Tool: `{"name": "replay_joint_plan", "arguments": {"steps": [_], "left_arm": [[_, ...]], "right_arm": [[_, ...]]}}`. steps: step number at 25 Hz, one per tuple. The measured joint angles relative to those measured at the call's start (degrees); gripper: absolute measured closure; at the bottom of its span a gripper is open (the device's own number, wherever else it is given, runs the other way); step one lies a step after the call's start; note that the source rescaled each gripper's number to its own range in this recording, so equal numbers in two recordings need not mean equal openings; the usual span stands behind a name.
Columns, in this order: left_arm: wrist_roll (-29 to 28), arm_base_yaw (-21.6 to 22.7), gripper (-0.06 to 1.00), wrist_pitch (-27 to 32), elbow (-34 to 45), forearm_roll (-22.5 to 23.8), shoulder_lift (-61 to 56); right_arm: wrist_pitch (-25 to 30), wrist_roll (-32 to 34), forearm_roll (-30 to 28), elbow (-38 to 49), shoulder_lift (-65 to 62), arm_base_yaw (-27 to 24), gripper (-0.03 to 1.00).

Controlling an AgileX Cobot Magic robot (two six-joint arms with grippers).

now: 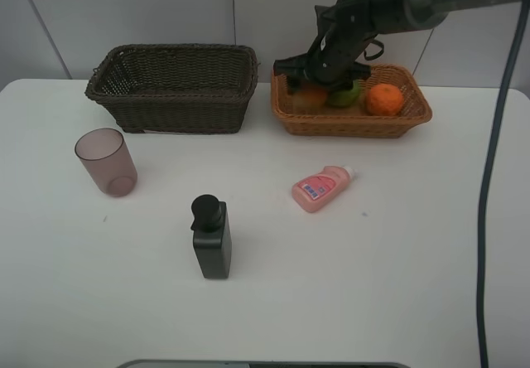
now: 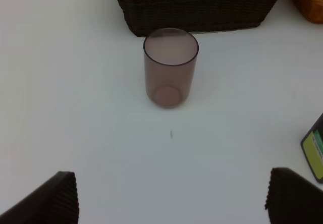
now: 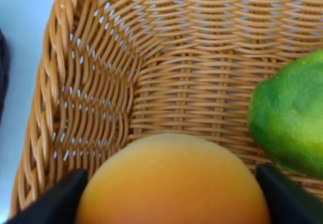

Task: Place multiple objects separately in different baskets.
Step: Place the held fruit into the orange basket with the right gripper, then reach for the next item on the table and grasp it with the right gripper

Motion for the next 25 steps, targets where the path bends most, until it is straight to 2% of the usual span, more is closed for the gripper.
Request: {"name": "replay_joint_plan", "arguments": {"steps": [2,3,6,11,21,25], "left_arm": [[0.0,0.0,-0.01,0.0,0.0,0.0,0.0],[0.0,0.0,-0.01,0.0,0.0,0.0,0.0],[0.0,0.0,-0.01,0.0,0.0,0.0,0.0],[0.0,0.0,-0.01,0.0,0.0,0.0,0.0],[0.0,0.0,-0.01,0.0,0.0,0.0,0.0],[0.0,0.0,-0.01,0.0,0.0,0.0,0.0]], "right_arm": [[0.3,0.0,0.0,0.0,0.0,0.0,0.3],[0.6,0.0,0.0,0.0,0.0,0.0,0.25],[2.3,0.1,0.2,0.0,-0.7,0.0,0.19],[7.2,2.8,2.3,0.0,-4.8,0.0,0.18],[27.8,3.5,2.6,0.0,-10.5,1.2,0.16],[32.6,4.1,2.9,0.4,-10.7,2.0,0.16]]}}
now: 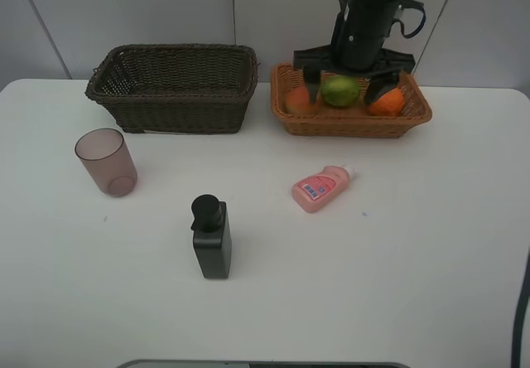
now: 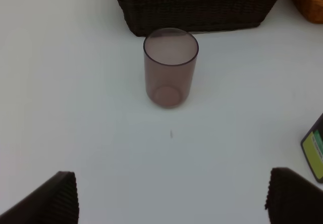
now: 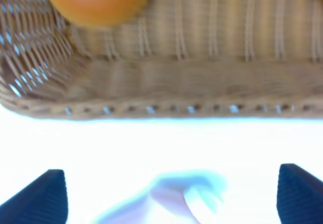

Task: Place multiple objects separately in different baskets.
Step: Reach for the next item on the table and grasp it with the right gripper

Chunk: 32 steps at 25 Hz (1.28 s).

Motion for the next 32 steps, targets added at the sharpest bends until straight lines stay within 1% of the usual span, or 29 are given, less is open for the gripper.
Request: {"name": "replay_joint_plan", "arguments": {"steps": [2,3,5,7,10,15,21,23,29,32], "left_arm": [[0.0,0.0,-0.01,0.0,0.0,0.0,0.0],[0.0,0.0,-0.01,0.0,0.0,0.0,0.0],[0.0,0.0,-0.01,0.0,0.0,0.0,0.0],[0.0,0.0,-0.01,0.0,0.0,0.0,0.0],[0.0,0.0,-0.01,0.0,0.0,0.0,0.0],[0.0,0.0,-0.01,0.0,0.0,0.0,0.0],[0.0,0.0,-0.01,0.0,0.0,0.0,0.0],[0.0,0.0,-0.01,0.0,0.0,0.0,0.0],[0.0,0.0,-0.01,0.0,0.0,0.0,0.0],[0.0,0.0,-0.01,0.0,0.0,0.0,0.0]], "right_arm": [[-0.2,0.2,0.4,2.4,-1.2,0.0,0.16],[-1.3,0.5,0.7,4.5,-2.2,0.0,0.16],[-4.8,1.9,1.2,9.1,-4.9,0.0,0.16],[-9.3,4.7,1.7,14.7,-8.1,0.0,0.16],[-14.0,9.2,2.5,21.4,-11.3,0.0,0.16],[-16.4,16.3,2.6,27.9,-11.9,0.1,0.16],[-20.7,26.6,2.6,28.7,-11.8,1.5,0.16],[-20.9,28.6,2.8,28.1,-11.0,2.1,0.16],[-18.6,30.2,4.9,22.7,-4.3,4.1,0.16],[-16.2,30.2,6.1,19.5,-1.7,4.6,0.16]]}}
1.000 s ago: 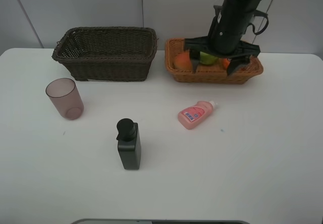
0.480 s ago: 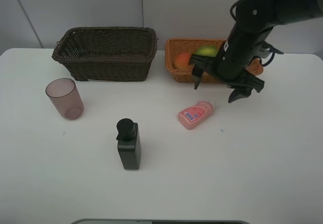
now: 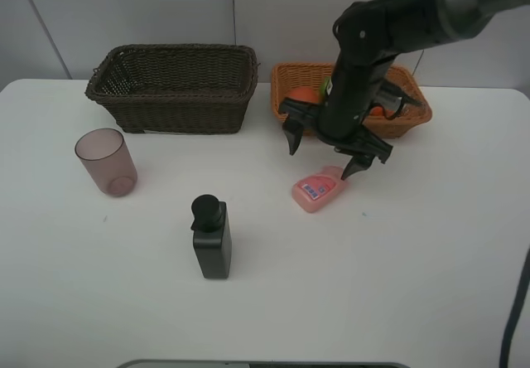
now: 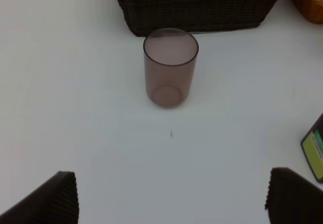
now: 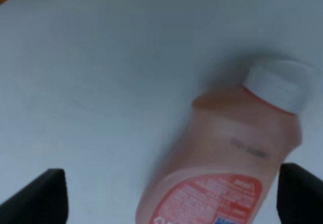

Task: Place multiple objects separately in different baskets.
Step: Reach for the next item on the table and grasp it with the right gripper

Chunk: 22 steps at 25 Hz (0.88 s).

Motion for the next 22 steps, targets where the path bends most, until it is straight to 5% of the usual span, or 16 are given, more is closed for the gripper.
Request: {"name": "replay_joint_plan", "arguments": {"steps": [9,22], "left_arm": [[0.0,0.0,-0.01,0.0,0.0,0.0,0.0],[0.0,0.0,-0.01,0.0,0.0,0.0,0.0]], "right_arm": [[6.0,1.1,-0.2,-2.2,3.5,0.1,0.16],[5.6,2.6,0.7,-2.3,7.8,0.1,0.16]]}}
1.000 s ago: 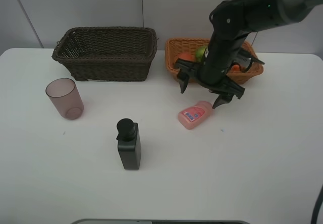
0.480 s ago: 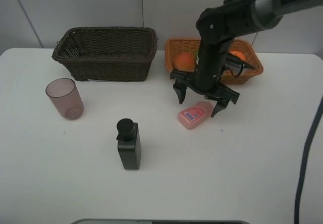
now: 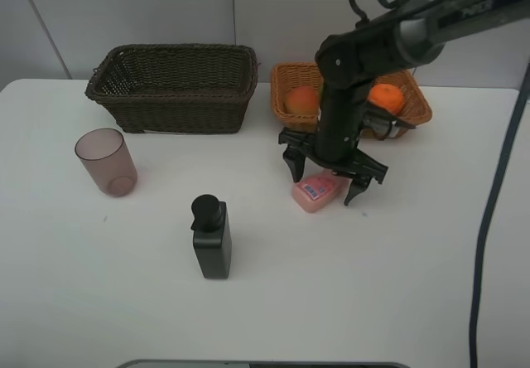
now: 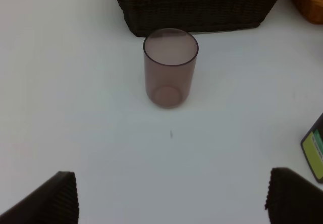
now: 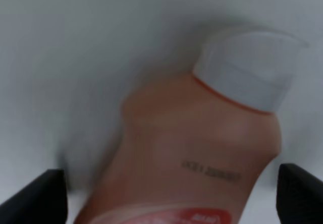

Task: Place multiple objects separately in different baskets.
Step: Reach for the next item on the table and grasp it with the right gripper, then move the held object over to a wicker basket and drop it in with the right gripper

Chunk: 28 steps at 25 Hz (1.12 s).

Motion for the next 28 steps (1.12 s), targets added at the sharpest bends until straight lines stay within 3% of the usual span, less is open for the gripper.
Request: {"name": "replay_joint_plan", "arguments": {"steps": [2,4,6,8,9,28], "left_arm": [[0.0,0.0,-0.01,0.0,0.0,0.0,0.0],[0.0,0.0,-0.01,0.0,0.0,0.0,0.0],[0.0,0.0,-0.01,0.0,0.0,0.0,0.0],[0.0,0.0,-0.01,0.0,0.0,0.0,0.0],[0.0,0.0,-0.01,0.0,0.0,0.0,0.0],[0.0,0.0,-0.01,0.0,0.0,0.0,0.0]], "right_arm": [[-0.3,0.0,0.3,0.0,0.4,0.0,0.17],[-1.1,0.0,0.4,0.0,0.6,0.0,0.28],[-1.8,0.1,0.8,0.0,0.6,0.0,0.54],[-2.3,0.2,1.0,0.0,0.6,0.0,0.89],[-2.7,0.2,1.2,0.0,0.6,0.0,0.97],[-3.4,0.2,1.5,0.0,0.6,0.0,0.97]]}}
